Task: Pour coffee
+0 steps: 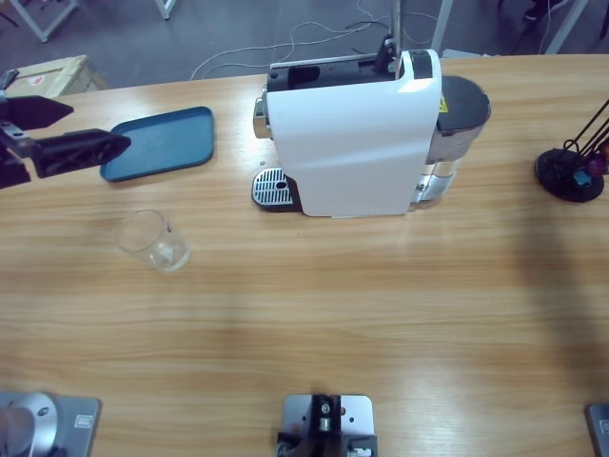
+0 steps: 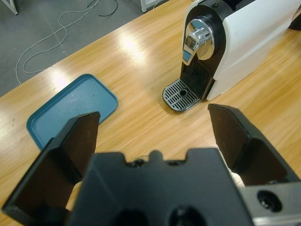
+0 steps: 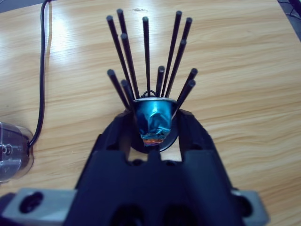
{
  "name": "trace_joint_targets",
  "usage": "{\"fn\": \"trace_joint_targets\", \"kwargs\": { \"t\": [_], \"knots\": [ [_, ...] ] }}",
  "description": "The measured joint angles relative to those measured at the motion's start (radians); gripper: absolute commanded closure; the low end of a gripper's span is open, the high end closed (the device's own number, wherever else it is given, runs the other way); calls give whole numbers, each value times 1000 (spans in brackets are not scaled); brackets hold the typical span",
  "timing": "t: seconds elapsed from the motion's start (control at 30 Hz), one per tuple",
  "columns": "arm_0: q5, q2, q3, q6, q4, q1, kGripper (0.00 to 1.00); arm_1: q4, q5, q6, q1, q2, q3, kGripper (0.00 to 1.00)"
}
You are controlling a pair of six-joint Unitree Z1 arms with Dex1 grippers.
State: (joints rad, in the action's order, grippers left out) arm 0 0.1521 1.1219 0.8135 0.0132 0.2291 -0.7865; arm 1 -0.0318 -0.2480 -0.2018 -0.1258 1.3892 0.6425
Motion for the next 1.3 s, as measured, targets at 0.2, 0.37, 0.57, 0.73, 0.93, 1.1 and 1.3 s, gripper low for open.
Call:
{"fn": "trace_joint_targets", "kwargs": {
  "t": [0.2, 0.37, 0.57, 0.73, 0.93, 1.1, 1.3],
  "knots": [
    [0, 0, 0, 0, 0, 0, 9, 0, 0, 5, 0, 0, 0, 686],
    [0, 0, -8, 0, 0, 0, 9, 0, 0, 5, 0, -1, 0, 511],
    [0, 0, -10, 0, -1, -1, 9, 0, 0, 5, 0, -6, 0, 434],
    [0, 0, -14, 0, -1, -7, 9, 13, 0, 5, 0, -9, 0, 454],
    [0, 0, -26, 0, -1, -11, 9, 40, 0, 6, 0, -27, 0, 579],
    [0, 0, -31, 0, -1, -15, 9, 42, 0, 10, 0, -28, 0, 590],
    [0, 0, -34, -8, -1, -20, 9, 42, 0, 14, 0, -27, 13, 699]
  ]
}}
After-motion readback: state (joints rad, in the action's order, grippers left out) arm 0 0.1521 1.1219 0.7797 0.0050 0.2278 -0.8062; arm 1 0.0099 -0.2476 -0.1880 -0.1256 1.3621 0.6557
